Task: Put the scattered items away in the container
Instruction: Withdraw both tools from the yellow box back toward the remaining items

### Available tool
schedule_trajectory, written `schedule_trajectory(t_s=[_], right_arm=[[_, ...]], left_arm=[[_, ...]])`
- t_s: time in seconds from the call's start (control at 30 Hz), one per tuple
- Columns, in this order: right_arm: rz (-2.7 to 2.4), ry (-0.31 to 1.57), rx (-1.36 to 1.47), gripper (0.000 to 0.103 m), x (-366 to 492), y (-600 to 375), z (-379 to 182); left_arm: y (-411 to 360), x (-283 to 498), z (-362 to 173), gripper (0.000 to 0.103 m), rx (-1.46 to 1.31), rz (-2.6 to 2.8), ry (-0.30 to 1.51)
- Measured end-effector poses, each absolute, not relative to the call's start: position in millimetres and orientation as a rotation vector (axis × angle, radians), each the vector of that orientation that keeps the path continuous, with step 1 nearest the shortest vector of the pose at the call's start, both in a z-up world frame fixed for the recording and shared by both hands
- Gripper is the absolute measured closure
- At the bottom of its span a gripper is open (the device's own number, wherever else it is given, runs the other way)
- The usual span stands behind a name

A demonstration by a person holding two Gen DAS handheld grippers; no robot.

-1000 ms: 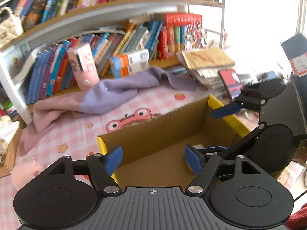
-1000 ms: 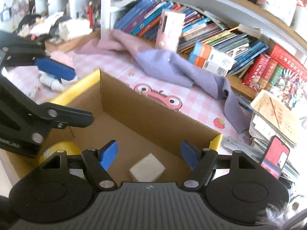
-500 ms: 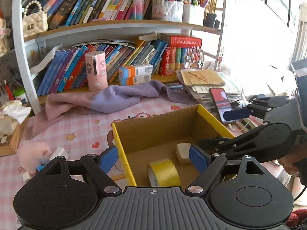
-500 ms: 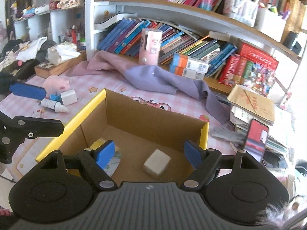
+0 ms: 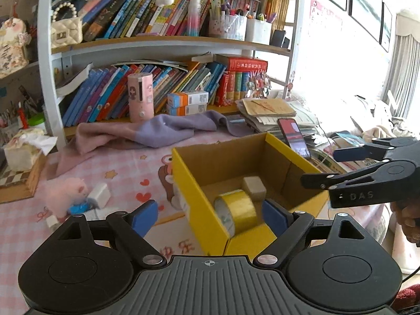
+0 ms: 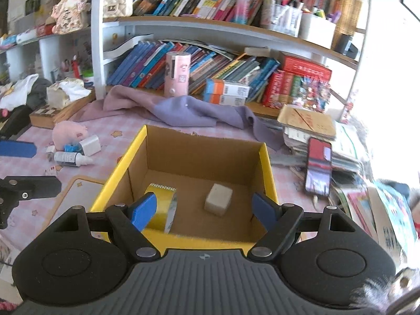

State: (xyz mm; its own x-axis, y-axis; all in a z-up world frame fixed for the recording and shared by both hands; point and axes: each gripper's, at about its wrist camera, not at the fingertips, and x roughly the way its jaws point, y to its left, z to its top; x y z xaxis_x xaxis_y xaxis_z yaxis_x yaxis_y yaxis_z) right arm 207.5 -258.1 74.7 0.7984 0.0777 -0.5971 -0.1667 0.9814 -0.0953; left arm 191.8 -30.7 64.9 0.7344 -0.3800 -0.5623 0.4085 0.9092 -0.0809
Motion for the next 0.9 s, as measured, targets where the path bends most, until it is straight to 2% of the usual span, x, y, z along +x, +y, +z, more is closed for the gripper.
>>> schedule_trajectory(t_s=[0.77,0.9], right_arm=[[-0.002,0.684,-0.048,0.022,106.6,-169.4,47.2],[0.001,0.676,-0.052,0.021,100.8,-155.2,46.9]], left_arm=[[66.2,109.4,40.5,0.014,0.045,-0.339,0.642],[75.2,104.8,39.8,0.01,0.034,-0.316,0.644]])
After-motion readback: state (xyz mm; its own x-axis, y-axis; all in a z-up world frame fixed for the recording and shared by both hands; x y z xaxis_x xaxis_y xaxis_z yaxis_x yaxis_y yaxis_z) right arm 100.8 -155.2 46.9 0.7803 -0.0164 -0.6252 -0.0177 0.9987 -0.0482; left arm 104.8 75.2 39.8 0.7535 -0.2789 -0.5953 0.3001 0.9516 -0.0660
